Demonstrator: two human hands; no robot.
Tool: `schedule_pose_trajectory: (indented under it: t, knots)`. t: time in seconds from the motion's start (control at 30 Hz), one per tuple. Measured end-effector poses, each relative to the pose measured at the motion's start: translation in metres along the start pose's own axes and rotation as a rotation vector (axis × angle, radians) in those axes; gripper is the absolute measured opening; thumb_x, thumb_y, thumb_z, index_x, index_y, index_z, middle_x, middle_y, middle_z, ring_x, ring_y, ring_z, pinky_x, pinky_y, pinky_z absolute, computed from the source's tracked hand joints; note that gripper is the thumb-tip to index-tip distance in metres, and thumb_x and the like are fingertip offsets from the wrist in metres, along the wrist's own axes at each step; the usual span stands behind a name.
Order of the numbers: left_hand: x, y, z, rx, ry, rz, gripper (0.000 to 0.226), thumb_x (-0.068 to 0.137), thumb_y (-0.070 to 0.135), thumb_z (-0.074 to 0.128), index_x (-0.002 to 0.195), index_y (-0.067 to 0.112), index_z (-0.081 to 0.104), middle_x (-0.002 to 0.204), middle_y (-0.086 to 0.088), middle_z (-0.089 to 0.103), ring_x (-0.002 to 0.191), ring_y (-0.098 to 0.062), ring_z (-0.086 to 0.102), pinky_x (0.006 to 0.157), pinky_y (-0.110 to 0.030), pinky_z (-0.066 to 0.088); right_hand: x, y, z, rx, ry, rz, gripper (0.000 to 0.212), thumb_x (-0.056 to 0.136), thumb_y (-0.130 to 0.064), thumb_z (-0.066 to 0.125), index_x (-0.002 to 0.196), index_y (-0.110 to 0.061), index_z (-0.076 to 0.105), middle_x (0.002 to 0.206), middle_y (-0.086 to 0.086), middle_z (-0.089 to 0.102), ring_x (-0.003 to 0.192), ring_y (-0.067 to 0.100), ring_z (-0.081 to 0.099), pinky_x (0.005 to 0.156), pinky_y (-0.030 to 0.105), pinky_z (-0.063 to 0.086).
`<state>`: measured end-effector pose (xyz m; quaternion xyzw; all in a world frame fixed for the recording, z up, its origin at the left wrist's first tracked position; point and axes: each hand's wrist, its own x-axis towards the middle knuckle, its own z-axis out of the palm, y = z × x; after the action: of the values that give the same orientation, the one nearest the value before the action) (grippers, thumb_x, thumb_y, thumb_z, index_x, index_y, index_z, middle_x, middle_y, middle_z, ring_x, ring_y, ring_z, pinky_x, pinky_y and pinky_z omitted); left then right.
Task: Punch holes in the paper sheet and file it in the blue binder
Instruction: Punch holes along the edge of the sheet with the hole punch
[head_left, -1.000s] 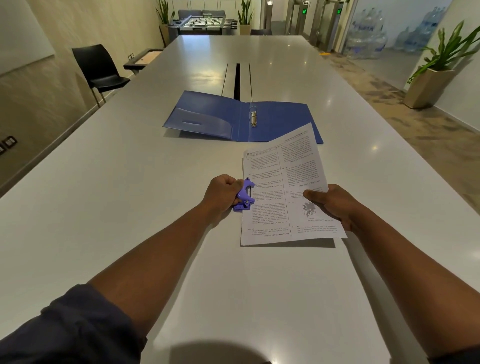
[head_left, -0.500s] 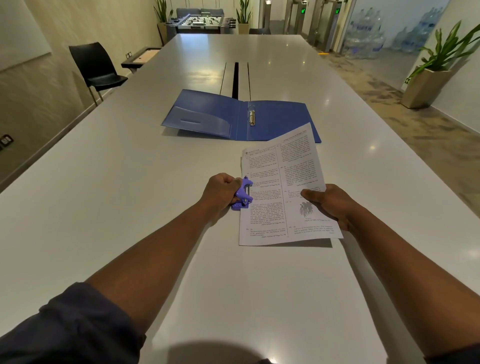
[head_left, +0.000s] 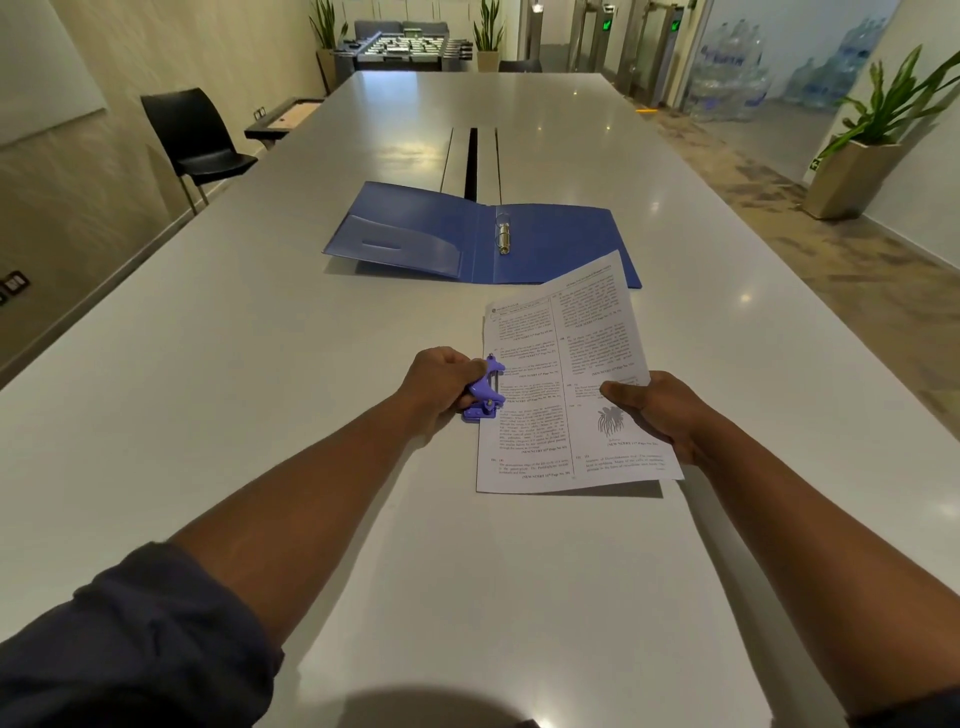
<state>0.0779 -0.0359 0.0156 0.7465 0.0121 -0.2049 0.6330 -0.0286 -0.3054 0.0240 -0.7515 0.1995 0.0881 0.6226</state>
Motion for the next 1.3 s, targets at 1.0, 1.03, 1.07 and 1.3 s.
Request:
schedule_pose_trajectory:
  t: [1.0,1.03,1.07,1.3]
  knots:
    - [0.041,0.033,-0.017,0.603,-0.204,-0.387,0.046,0.092,0.051,0.068,0.079,0.008,0.065,0.061,-0.004,0.059,0.049,-0.013,0.051,0.046,-0.020,0.042,0.004,-0.001,-0.004,-0.025,-0.021,0.011,0.022,0.100,-0.024,0.064,0.122,-0.018,0.067,0.106,0.008,0.080,0.082,0.034,0.079,0.057,0.034,0.060]
    - [0.041,0.033,-0.017,0.610,-0.194,-0.374,0.046,0.091,0.051,0.068,0.077,0.008,0.064,0.061,-0.004,0.058,0.050,-0.014,0.051,0.047,-0.021,0.042,0.004,-0.001,-0.003,-0.023,-0.018,0.011,0.022,0.100,-0.024,0.064,0.121,-0.018,0.067,0.105,0.008,0.080,0.081,0.034,0.078,0.056,0.033,0.060]
    - [0.042,0.032,-0.017,0.616,-0.186,-0.365,0.046,0.090,0.051,0.069,0.075,0.008,0.063,0.061,-0.004,0.057,0.050,-0.014,0.050,0.048,-0.021,0.042,0.004,-0.001,-0.004,-0.021,-0.015,0.010,0.021,0.100,-0.024,0.064,0.121,-0.018,0.067,0.105,0.008,0.080,0.081,0.034,0.079,0.055,0.033,0.060]
    - [0.049,0.026,-0.015,0.743,-0.115,-0.308,0.050,0.090,0.053,0.070,0.067,0.013,0.052,0.056,-0.003,0.045,0.049,-0.014,0.035,0.048,-0.024,0.029,0.003,-0.003,-0.004,-0.030,-0.017,-0.001,0.016,0.100,-0.023,0.064,0.115,-0.021,0.069,0.101,0.005,0.081,0.080,0.030,0.079,0.055,0.031,0.060]
